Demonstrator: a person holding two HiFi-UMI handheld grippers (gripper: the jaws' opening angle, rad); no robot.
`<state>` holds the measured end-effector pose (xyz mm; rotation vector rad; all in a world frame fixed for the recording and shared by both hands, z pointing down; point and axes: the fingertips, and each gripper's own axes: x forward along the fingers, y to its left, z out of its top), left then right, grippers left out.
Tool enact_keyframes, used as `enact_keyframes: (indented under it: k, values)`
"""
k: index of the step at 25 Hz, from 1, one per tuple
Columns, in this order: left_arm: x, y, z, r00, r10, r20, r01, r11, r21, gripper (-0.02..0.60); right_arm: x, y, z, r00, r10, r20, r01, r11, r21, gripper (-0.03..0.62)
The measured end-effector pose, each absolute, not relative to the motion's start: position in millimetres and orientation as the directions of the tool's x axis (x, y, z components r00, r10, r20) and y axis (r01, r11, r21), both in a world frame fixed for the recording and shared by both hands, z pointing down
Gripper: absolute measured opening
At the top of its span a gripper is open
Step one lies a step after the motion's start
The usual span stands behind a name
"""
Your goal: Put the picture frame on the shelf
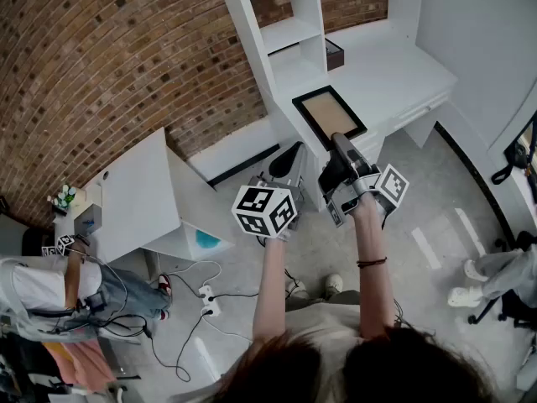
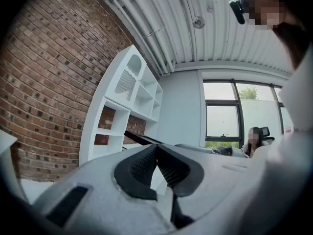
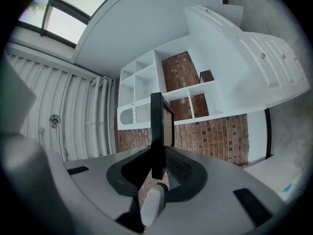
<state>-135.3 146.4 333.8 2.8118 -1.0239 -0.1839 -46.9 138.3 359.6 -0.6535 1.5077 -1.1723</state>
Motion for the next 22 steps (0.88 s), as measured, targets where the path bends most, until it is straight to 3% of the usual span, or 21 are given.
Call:
enact_keyframes:
  k: [22]
  values:
    - [-96,131,337,0.755,-0.652,-0.065,-0.632,-0.751,0.191,0.011,-14,120,364,-0.325,-0.861,-0.392,0.156,0.360,-0.920,0.068]
